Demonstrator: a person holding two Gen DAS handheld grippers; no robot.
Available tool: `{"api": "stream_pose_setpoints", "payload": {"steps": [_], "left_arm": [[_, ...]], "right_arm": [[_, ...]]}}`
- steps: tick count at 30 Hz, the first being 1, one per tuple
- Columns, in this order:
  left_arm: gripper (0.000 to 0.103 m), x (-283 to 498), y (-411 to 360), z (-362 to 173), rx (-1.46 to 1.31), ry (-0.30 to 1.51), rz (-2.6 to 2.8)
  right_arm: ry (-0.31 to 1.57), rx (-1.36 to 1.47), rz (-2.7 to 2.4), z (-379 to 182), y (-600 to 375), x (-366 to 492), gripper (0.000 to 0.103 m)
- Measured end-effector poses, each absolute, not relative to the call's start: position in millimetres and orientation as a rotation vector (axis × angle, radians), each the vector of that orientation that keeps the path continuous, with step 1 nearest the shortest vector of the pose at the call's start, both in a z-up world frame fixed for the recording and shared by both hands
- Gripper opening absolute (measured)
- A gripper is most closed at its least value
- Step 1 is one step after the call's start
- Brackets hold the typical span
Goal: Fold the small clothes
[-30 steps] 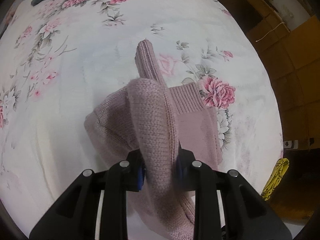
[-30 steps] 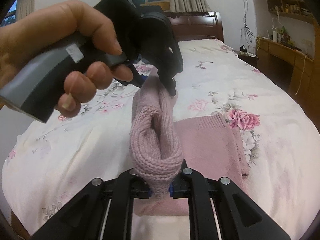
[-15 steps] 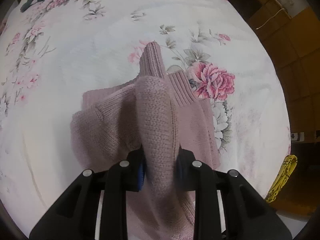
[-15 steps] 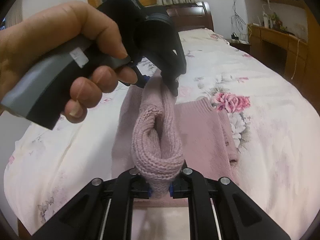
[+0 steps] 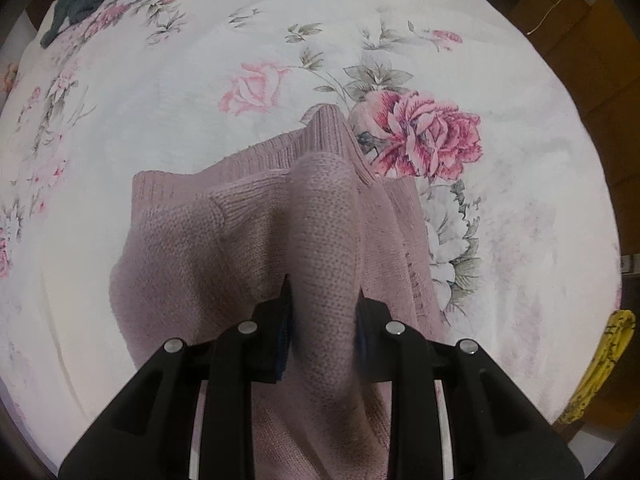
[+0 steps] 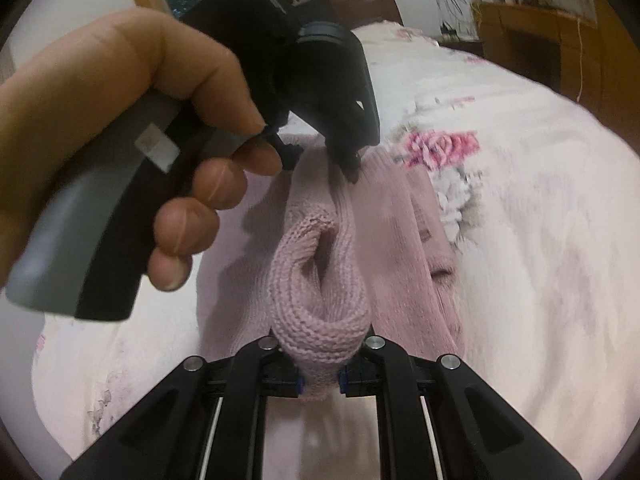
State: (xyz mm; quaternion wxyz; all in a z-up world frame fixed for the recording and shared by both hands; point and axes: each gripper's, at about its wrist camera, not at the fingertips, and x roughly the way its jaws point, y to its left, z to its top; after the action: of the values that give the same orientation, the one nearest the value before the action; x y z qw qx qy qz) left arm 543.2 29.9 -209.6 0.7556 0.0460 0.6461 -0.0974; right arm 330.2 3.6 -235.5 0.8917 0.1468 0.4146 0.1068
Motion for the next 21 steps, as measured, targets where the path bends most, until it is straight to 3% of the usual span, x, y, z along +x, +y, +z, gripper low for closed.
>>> {"api": "stream_pose_setpoints", "payload": {"steps": [10,15,21], "left_arm": [[0.030,532,11,-230,0.057,1.323,-0.192],[0.059,527,20,-226,-0.110,1.222,-0.342],[0.064,529,62,-218,-0.345,1.189,-0.452]], "right_arm": [[0.996,0.553,0.297,-279,-44,344,0.011],[1.057,0.666,0.356,-299,-63,354,0.011],[1.119,0.773,0.461,-317,-78,367,0.011]]}}
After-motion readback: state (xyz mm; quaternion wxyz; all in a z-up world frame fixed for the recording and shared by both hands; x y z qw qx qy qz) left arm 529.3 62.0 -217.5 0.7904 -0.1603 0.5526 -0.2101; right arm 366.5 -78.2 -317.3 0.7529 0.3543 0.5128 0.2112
